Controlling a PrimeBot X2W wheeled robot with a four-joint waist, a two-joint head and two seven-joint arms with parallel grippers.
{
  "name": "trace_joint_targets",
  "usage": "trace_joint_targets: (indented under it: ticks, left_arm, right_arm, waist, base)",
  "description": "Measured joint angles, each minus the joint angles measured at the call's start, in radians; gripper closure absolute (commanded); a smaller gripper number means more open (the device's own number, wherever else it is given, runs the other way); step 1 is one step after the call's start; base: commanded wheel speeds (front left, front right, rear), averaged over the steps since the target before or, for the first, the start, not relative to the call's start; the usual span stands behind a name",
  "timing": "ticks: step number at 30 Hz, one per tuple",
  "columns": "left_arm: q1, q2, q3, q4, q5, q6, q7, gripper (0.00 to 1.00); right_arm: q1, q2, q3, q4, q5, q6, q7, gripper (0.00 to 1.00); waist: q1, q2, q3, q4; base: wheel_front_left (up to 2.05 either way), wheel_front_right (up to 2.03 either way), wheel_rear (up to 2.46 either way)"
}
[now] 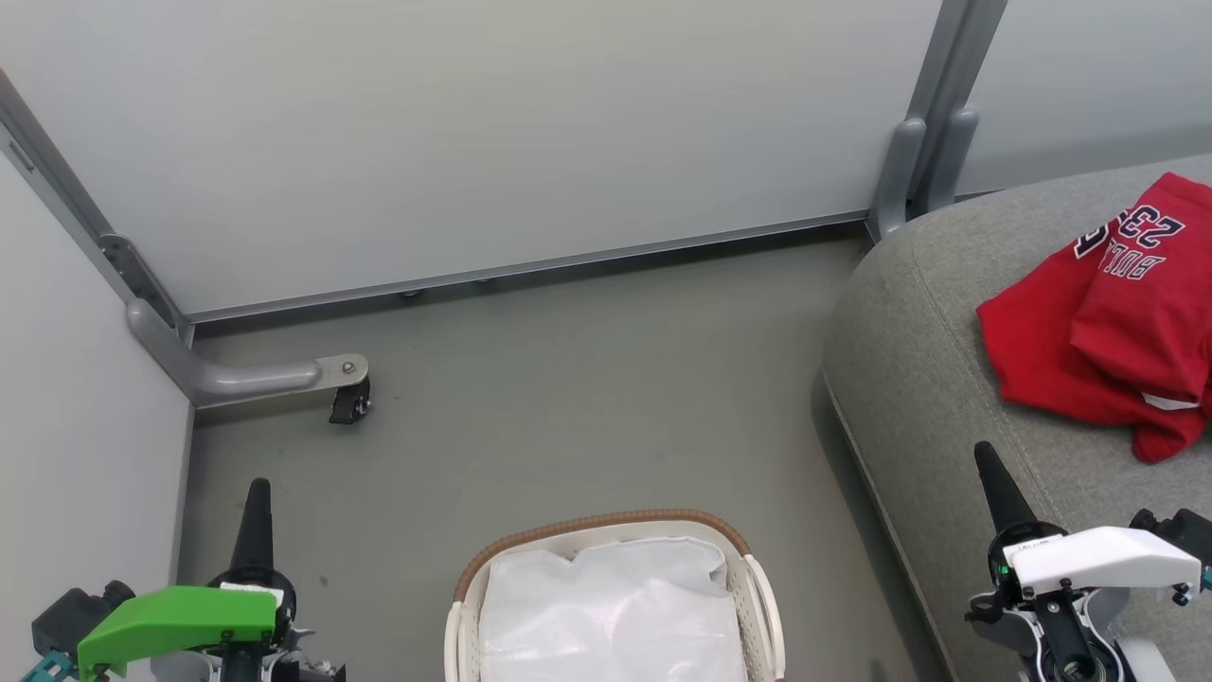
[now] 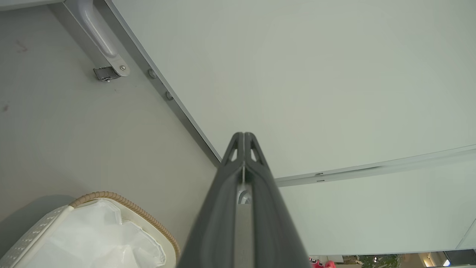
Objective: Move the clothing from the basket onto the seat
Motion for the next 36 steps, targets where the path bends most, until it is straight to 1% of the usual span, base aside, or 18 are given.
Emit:
trace_joint_targets:
  ticks: [20,36]
  left_arm:
    - [-0.019,0.001,0.009,-0.007,-0.163,0.0,0.044,1.0]
    - [-0.037,0.001,0.017,-0.015,-0.273,0.0,0.077,1.0]
  right_arm:
    - [-0.003,-0.001,-0.016,-0.012,0.165,0.0,0.045,1.0]
    - [-0.007,-0.002,-0.03,-0.021,0.278,0.0,0.076,1.0]
  waist:
    - [0.0,0.0,-0.007,0.007]
    - [0.0,0.0,-0.013,0.012]
  base:
    - [0.0,0.0,0.0]
    - [0.0,0.0,0.0]
